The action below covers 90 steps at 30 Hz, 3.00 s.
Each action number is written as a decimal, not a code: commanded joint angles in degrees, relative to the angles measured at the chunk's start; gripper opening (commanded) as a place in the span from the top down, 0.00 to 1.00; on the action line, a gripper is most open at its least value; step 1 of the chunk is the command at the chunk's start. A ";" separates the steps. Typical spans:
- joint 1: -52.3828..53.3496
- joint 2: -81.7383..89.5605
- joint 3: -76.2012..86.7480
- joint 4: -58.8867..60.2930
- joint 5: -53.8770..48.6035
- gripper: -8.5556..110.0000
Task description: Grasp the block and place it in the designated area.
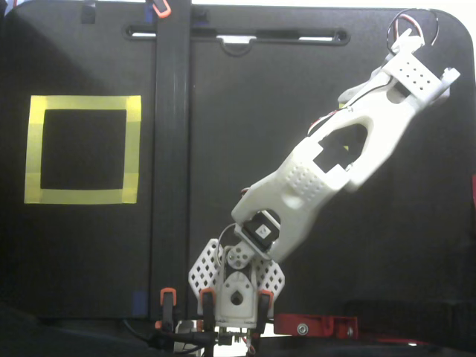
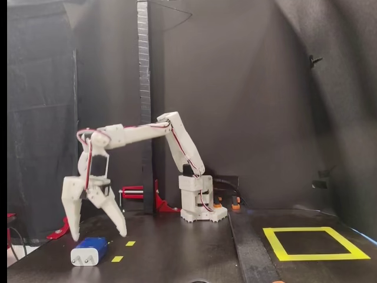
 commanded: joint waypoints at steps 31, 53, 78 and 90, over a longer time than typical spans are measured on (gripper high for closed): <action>-0.53 -6.42 -2.11 -5.71 -3.08 0.72; 0.00 -6.86 -2.20 -3.78 -3.69 0.73; -1.93 2.37 -11.43 10.28 0.97 0.73; -2.81 10.20 -11.43 16.17 3.87 0.73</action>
